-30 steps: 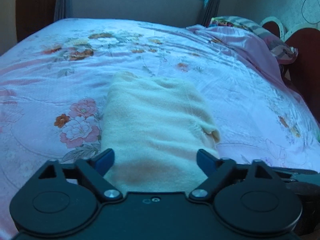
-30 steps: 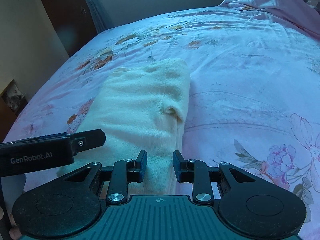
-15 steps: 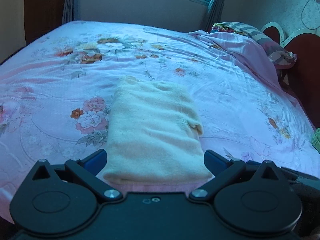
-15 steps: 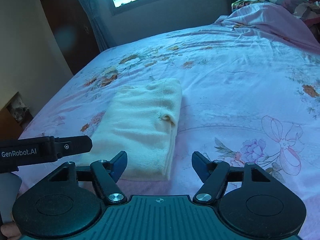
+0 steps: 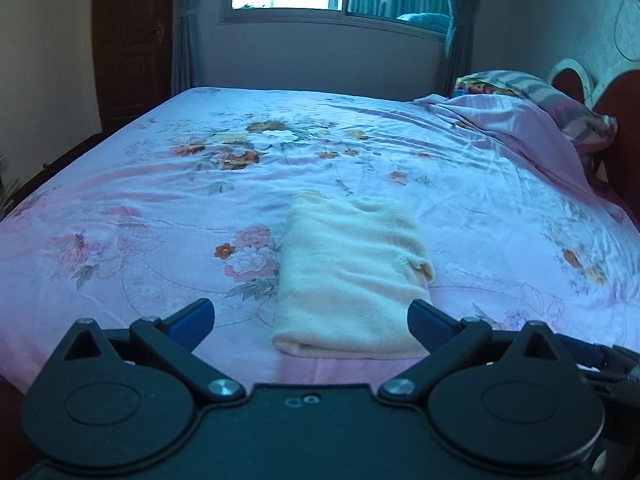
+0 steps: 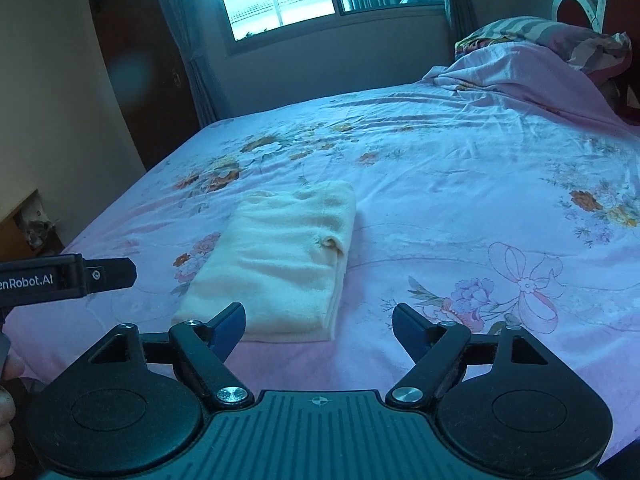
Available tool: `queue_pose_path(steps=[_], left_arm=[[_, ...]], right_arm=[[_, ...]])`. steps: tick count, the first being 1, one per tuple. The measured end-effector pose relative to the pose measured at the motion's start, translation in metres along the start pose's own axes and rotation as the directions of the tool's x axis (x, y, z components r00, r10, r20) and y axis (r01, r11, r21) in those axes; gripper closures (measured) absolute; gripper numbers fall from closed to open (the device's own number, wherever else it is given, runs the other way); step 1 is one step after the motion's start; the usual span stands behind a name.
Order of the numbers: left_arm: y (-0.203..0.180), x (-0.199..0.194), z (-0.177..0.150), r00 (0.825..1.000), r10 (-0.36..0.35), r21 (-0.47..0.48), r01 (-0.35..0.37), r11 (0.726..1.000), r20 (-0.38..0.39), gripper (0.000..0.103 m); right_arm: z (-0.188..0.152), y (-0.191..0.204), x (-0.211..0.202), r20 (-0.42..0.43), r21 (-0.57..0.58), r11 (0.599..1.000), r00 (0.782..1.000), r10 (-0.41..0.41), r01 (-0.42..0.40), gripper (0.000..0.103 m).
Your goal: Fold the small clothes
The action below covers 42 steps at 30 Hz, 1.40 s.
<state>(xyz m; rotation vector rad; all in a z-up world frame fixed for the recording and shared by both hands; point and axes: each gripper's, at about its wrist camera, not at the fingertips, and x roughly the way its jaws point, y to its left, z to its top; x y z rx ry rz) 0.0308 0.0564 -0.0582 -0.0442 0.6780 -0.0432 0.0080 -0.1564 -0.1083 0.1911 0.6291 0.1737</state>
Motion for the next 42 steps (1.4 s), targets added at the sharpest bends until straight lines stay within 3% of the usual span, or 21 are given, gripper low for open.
queue_pose_path(steps=[7,18,42], left_arm=[[-0.005,-0.008,-0.002,0.999,0.041,0.043,-0.042,0.998,0.026,0.002],[-0.013,-0.001,-0.01,1.0,0.005,0.071,-0.004,0.998,-0.014,0.002],[-0.008,0.015,-0.012,0.999,0.015,0.067,-0.012,0.998,-0.041,0.002]], right_arm=[[-0.003,0.003,-0.013,0.04,-0.036,0.998,0.998,-0.04,0.041,0.016],[0.0,0.0,-0.018,0.07,-0.044,0.997,0.995,-0.066,0.07,0.016],[0.006,0.001,-0.011,0.066,-0.058,0.995,0.995,-0.073,0.077,0.015]])
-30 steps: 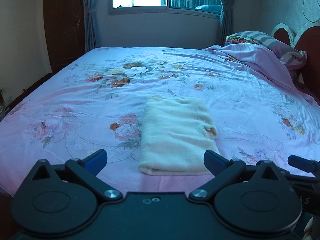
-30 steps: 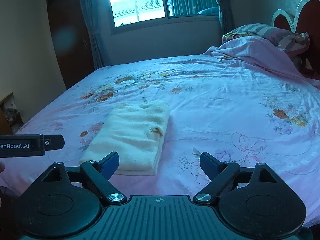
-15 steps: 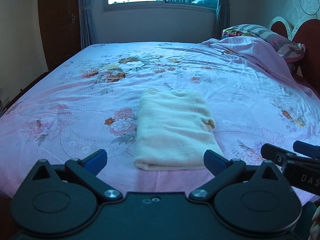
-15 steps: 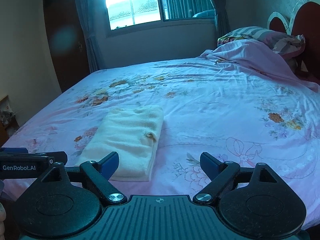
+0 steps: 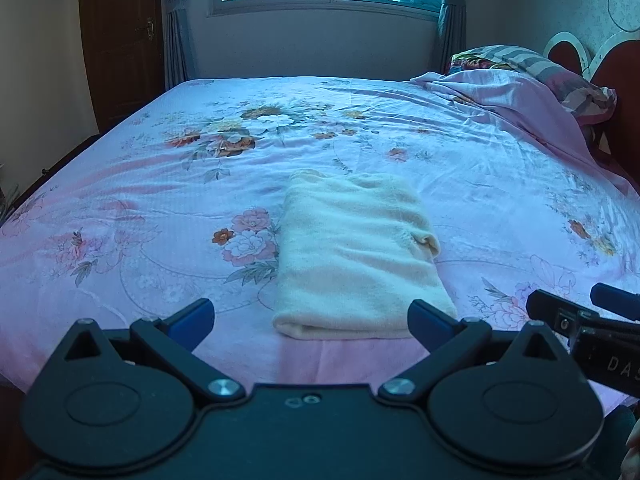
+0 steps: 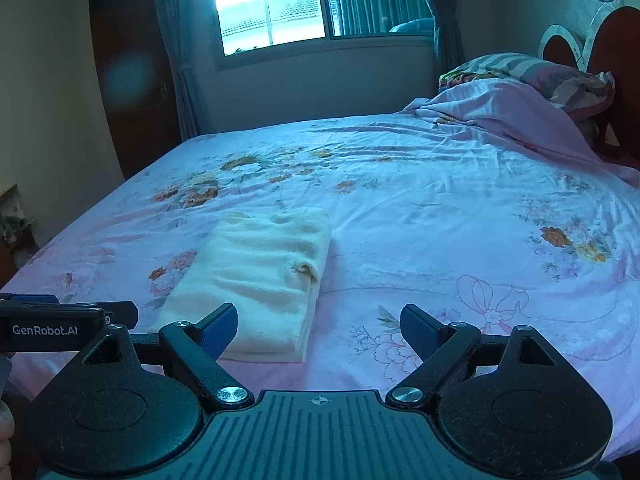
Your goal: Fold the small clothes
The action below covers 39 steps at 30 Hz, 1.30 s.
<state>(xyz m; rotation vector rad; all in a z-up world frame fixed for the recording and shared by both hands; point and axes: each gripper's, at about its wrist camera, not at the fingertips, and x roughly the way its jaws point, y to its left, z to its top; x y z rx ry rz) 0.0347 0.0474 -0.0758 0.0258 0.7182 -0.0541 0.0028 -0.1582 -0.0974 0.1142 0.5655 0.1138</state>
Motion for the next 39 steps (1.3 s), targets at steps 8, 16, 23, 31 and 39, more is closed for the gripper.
queue_pose_path(steps=[8,16,23,31,39], left_arm=[[0.0024,0.0013,0.0008,1.0,0.001,-0.011,-0.001,1.0,0.003,0.002],[0.0029,0.0009,0.0012,1.0,0.001,-0.009,-0.001,1.0,0.005,0.002],[0.0028,0.0011,0.0013,1.0,-0.001,-0.008,0.001,1.0,0.004,0.002],[0.003,0.0016,0.0013,1.0,-0.002,-0.008,0.002,1.0,0.006,0.002],[0.0037,0.0032,0.0022,1.0,-0.004,-0.009,0.004,1.0,0.001,0.002]], right_arm=[[0.0005,0.0,0.0021,0.0,0.001,1.0,1.0,0.002,-0.002,0.015],[0.0002,0.0005,0.0005,0.003,0.005,1.0,1.0,0.011,-0.011,0.015],[0.0008,0.0017,0.0011,0.002,0.001,1.0,1.0,0.008,-0.008,0.015],[0.0004,0.0024,0.0042,-0.003,-0.003,1.0,1.0,0.011,-0.011,0.015],[0.0003,0.0029,0.0069,-0.01,-0.004,1.0,1.0,0.009,-0.01,0.015]])
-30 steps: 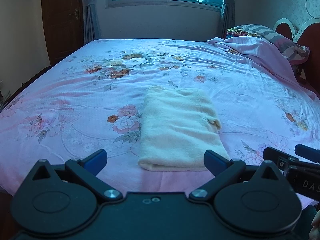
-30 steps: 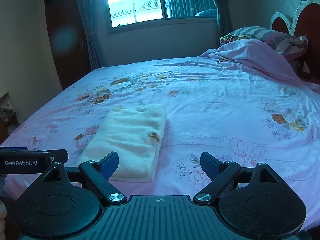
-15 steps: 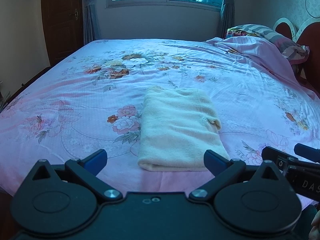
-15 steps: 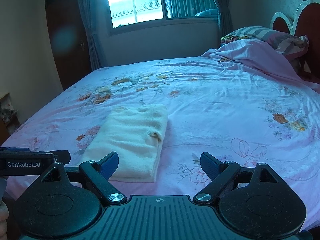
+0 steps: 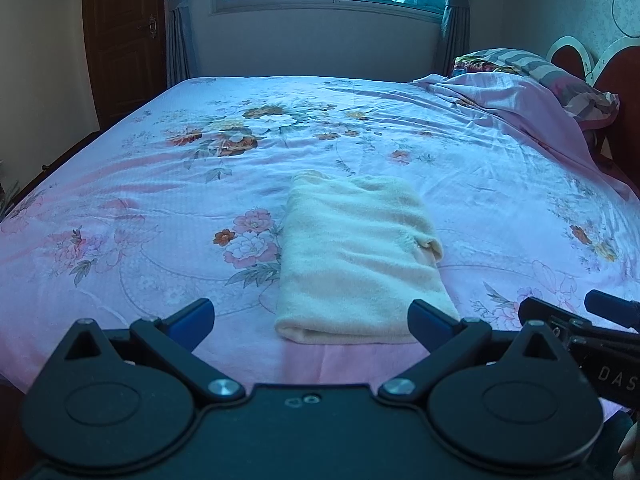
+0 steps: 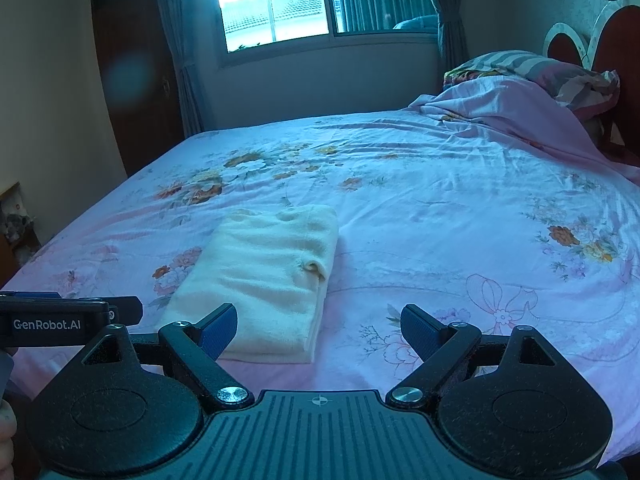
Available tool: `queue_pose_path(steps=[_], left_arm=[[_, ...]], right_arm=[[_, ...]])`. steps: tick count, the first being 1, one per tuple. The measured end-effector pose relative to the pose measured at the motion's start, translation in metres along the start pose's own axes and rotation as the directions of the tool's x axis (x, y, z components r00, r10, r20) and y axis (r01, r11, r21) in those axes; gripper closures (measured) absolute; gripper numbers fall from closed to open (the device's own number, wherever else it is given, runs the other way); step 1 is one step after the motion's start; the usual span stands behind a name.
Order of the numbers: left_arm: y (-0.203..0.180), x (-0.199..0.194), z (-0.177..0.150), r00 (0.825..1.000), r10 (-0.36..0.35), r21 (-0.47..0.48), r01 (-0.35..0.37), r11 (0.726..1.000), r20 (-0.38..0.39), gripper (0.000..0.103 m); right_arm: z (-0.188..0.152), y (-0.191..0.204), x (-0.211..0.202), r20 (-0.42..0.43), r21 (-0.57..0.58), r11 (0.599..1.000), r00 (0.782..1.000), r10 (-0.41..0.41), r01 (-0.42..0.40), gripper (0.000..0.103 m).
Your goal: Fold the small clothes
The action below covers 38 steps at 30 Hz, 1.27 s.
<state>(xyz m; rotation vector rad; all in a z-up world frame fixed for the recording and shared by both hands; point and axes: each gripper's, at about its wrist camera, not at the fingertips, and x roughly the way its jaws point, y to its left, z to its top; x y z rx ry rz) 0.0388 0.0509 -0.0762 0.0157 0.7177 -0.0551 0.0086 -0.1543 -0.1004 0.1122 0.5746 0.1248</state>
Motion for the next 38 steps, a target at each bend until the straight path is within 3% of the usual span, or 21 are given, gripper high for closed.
queue_pose_path(steps=[31,35,38], left_arm=[[-0.004,0.006,0.0,1.0,-0.008,0.015,0.008,1.0,-0.005,0.002],[-0.007,0.006,0.0,0.999,-0.038,0.048,0.037,0.998,0.021,0.009],[-0.011,0.007,0.002,0.998,-0.042,0.067,0.039,0.997,0.043,0.007]], right_arm=[[-0.001,0.0,0.01,-0.02,0.002,1.0,1.0,-0.001,0.001,0.015],[-0.001,0.0,0.01,-0.02,0.003,1.0,1.0,-0.001,0.001,0.015],[-0.001,-0.001,0.013,-0.023,0.001,1.0,1.0,-0.007,0.007,0.015]])
